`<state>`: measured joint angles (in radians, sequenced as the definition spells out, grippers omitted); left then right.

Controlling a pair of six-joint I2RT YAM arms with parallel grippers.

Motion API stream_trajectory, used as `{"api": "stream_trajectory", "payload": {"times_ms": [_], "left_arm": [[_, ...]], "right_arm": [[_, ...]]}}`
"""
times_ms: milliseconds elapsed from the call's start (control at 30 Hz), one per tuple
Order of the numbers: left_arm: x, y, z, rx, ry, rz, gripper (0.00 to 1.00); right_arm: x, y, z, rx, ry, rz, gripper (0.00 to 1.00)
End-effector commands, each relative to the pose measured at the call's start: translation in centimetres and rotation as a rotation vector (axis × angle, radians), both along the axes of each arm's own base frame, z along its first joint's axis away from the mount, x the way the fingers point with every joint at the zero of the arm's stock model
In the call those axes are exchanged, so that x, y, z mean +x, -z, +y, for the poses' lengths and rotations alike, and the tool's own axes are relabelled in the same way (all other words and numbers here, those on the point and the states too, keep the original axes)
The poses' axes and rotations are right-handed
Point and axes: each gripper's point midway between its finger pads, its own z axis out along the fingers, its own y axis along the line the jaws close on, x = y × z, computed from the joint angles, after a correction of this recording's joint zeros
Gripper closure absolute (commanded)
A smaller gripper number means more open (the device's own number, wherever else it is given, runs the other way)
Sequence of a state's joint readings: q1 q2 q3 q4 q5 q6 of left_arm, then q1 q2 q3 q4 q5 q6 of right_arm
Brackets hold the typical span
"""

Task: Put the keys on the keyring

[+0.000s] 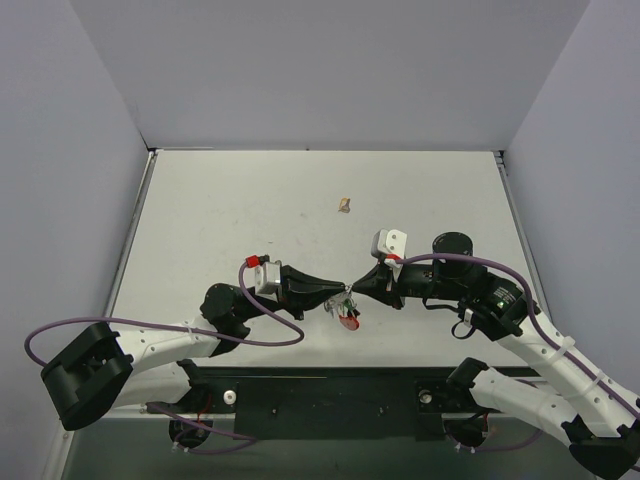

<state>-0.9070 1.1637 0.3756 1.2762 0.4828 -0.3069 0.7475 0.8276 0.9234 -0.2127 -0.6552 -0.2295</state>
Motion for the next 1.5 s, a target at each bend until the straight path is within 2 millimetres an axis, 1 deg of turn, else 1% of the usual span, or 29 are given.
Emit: {"api": "stream_trajectory", "payload": {"times_ms": [0,267,500,933,1467], "left_arm": [[-0.83,-5.21,1.79,-0.174,-0.025,-0.133,1.00],[-0.68,-5.13,1.88,-0.169,-0.038,-0.133,1.00],[-0.69,-5.05,1.75,-0.169,-0.032,-0.132,1.00],[-0.86,-5.27,1.78,-0.175,-0.024,-0.135,1.00],[-1.13,-5.26,1.53,-0.175,0.002,-0.131,1.00]], "right_arm": [[-0.25,-0.68,0.36,0.030,-0.022,-0.012,1.00],[-0.27,-0.64,0.32,0.027,-0.028,-0.012,1.00],[-0.48,-0.95,0.75,0.046,-0.046,-0.008,1.00],[0.33,-0.92,0.77,0.045,-0.005,-0.010,1.00],[0.25,-1.12,1.07,0.058,-0.012,-0.006,1.00]]}}
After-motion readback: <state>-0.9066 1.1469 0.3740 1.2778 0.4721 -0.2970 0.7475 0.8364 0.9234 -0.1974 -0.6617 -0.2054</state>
